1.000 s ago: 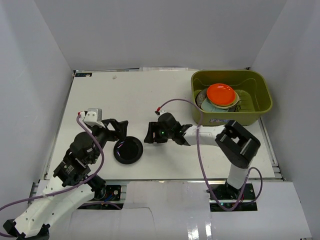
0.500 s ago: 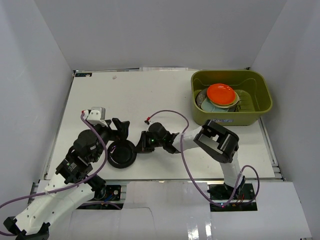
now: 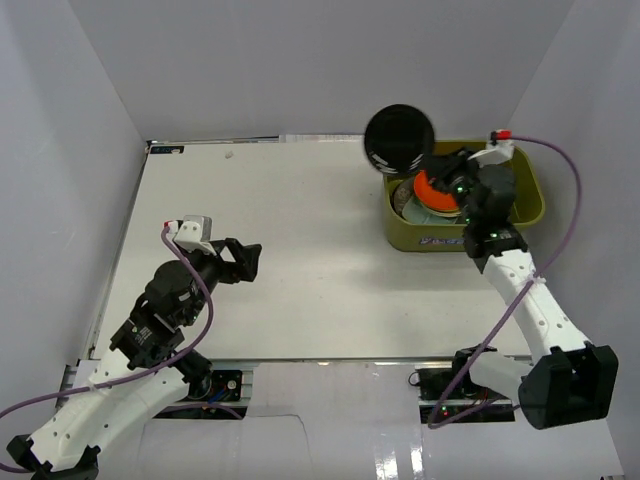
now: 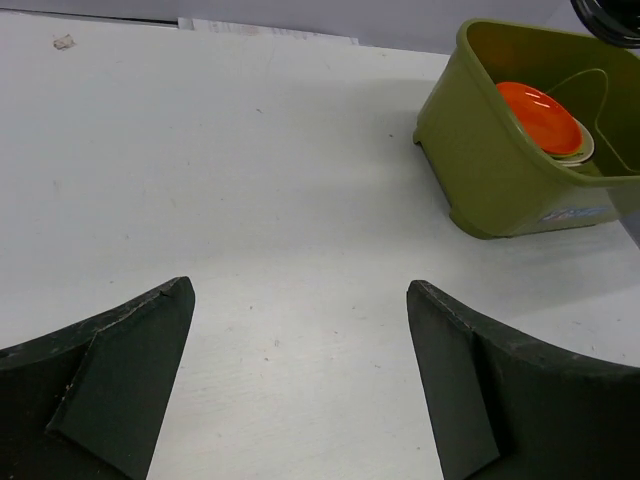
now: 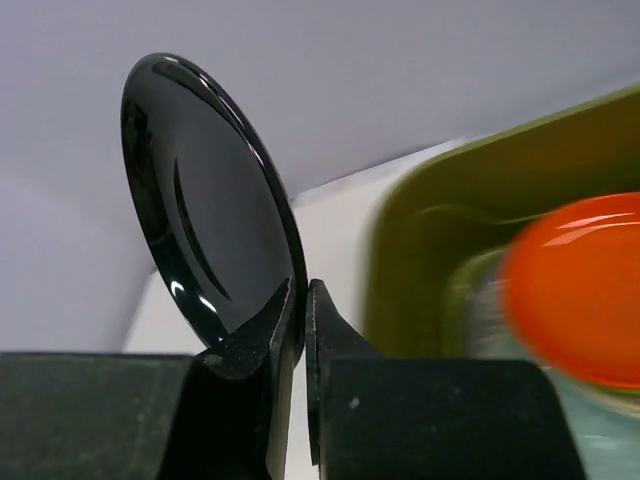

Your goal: Place the plates into the plastic bin on the countertop

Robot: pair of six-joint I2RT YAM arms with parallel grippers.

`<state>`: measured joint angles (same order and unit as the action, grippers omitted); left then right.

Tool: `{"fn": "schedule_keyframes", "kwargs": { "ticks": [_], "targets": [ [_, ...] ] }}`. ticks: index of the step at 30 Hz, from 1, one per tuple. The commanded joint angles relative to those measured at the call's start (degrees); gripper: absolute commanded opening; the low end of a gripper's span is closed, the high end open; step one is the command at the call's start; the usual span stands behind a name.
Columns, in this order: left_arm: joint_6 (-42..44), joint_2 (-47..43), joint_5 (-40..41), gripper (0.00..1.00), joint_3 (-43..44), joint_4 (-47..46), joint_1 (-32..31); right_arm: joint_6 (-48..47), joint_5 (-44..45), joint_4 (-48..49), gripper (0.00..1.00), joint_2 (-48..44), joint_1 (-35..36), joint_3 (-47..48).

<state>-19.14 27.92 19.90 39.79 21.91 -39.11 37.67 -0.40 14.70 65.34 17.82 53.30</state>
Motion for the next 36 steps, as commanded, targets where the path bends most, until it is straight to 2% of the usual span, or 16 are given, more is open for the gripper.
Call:
{"fn": "schedule_keyframes", "kwargs": {
  "ticks": [1, 4, 12, 13, 15, 17, 18, 20, 22, 26, 27, 29, 31, 33, 36],
  "targets": [
    [-0.03, 0.64, -1.71, 0.98, -0.33, -0.29, 0.35, -5.76, 2.69, -9.51, 0.08, 2.85, -13.46, -0.21],
    [0.15, 1.69, -2.06, 0.98, -0.33, -0.20, 0.35, -5.24, -1.50, -9.60, 0.08, 7.33, -21.39, 0.92],
    [0.33, 4.24, -3.55, 0.98, -0.24, -0.20, 0.53, -3.40, -0.65, -9.69, 0.10, 16.65, -25.64, 2.78],
    [0.33, 4.51, -3.73, 0.98, -0.15, -0.20, 0.62, -2.87, -0.65, -10.04, 0.16, 16.75, -25.65, 2.60],
    [0.41, 5.21, -3.99, 0.98, -0.15, -0.20, 0.70, -2.52, -0.39, -10.21, 0.61, 15.44, -25.56, 1.46],
    [0.33, 5.74, -4.17, 0.98, -0.06, -0.29, 0.79, -2.69, 0.05, -11.26, 0.77, 13.60, -25.65, 1.81],
    [0.33, 6.35, -4.26, 0.98, 0.02, -0.38, 0.88, -3.39, 0.14, -11.88, 0.90, 11.32, -25.65, 2.07],
    [0.24, 6.79, -4.78, 0.98, 0.11, -0.38, 0.88, -4.00, 0.14, -13.72, 0.98, 7.28, -25.65, 3.03],
    [0.24, 7.32, -5.31, 0.98, 0.29, -0.64, 1.05, -5.32, 0.05, -14.61, 0.91, 4.46, -25.47, 3.65],
    [0.33, 7.24, -7.15, 0.98, 0.55, -1.08, 1.32, -5.24, -3.02, -17.24, 0.90, -4.94, -24.16, -0.29],
    [0.41, 7.06, -7.50, 0.98, 0.64, -1.26, 1.41, -4.98, -4.94, -17.16, 0.93, -9.31, -22.33, -4.04],
    [0.42, 5.92, -7.42, 0.98, 0.47, -1.61, 1.58, -4.71, -6.62, -17.07, 0.90, -16.25, -19.95, -8.36],
    [0.33, 4.43, -6.28, 0.98, 0.29, -1.79, 1.67, -4.62, -8.99, -15.94, 0.90, -21.63, -13.54, -16.79],
    [-0.72, 3.20, -6.36, 0.98, 0.38, -1.09, 1.67, -2.96, -9.09, -15.93, 0.90, -30.77, -8.19, -24.94],
    [-3.26, -0.05, -7.33, 0.98, 0.55, 0.23, 1.67, -2.69, -11.19, -17.76, 0.90, -43.07, -6.49, -30.08]
  ]
}}
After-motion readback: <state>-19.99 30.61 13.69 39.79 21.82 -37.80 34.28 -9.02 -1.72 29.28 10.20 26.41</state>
